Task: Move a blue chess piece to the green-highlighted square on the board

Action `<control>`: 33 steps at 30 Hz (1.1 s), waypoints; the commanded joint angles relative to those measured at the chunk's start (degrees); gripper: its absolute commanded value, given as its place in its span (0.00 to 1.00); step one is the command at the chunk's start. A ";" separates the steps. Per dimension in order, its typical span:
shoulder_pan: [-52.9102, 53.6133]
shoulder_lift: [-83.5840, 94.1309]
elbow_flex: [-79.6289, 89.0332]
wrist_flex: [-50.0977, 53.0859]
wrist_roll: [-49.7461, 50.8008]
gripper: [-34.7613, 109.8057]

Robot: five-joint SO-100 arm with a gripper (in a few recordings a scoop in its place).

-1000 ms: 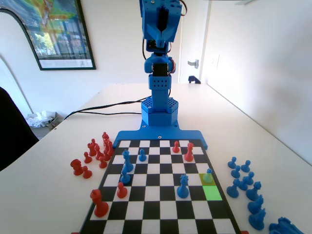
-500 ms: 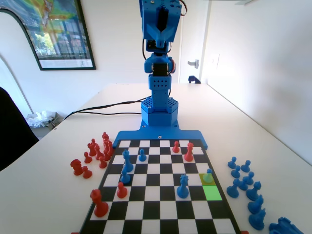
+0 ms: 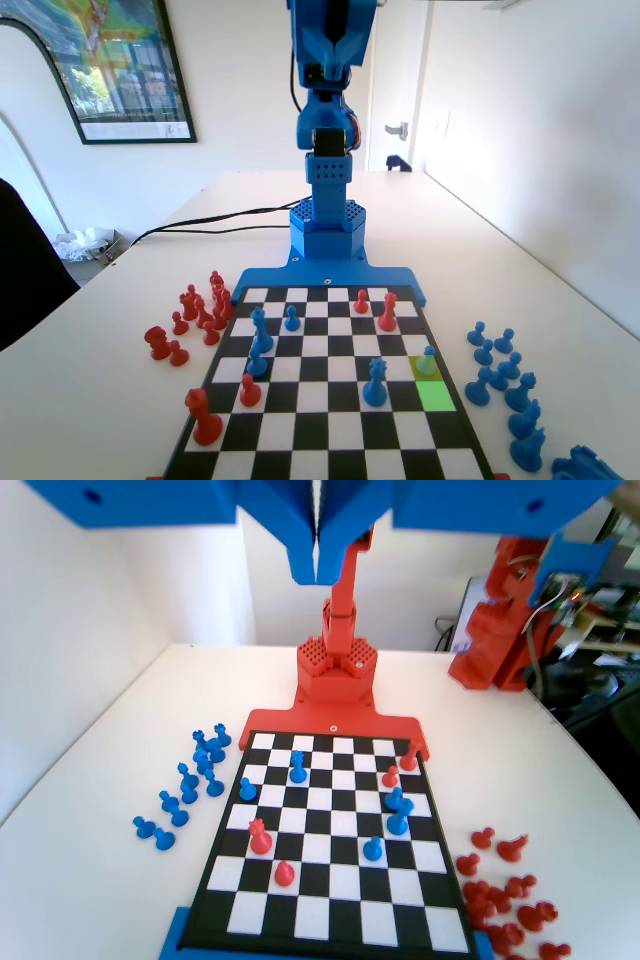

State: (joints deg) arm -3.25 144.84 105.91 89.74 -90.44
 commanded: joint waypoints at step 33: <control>-12.48 -60.82 -13.36 -16.44 11.51 0.26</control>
State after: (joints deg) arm -13.80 83.67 92.29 75.67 -78.13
